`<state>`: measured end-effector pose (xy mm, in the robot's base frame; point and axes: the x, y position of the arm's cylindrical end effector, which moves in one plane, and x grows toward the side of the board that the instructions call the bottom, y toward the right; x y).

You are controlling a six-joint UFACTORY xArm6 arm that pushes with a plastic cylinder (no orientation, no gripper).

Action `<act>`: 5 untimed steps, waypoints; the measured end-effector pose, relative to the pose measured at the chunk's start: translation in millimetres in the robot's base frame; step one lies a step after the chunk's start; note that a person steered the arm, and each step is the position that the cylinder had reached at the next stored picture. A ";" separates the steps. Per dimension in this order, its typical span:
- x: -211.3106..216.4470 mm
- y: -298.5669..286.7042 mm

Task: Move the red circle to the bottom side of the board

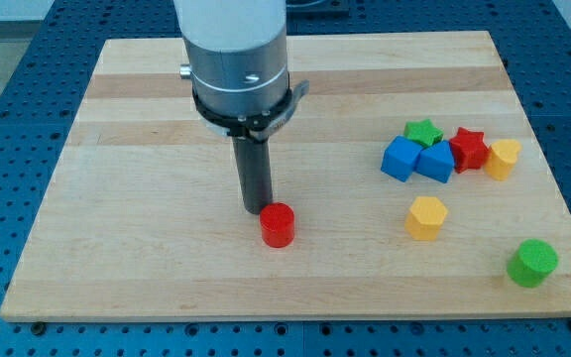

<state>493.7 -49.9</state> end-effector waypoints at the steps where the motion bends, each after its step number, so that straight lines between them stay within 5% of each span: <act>1: -10.9 28.5; 5: 21.9 50.5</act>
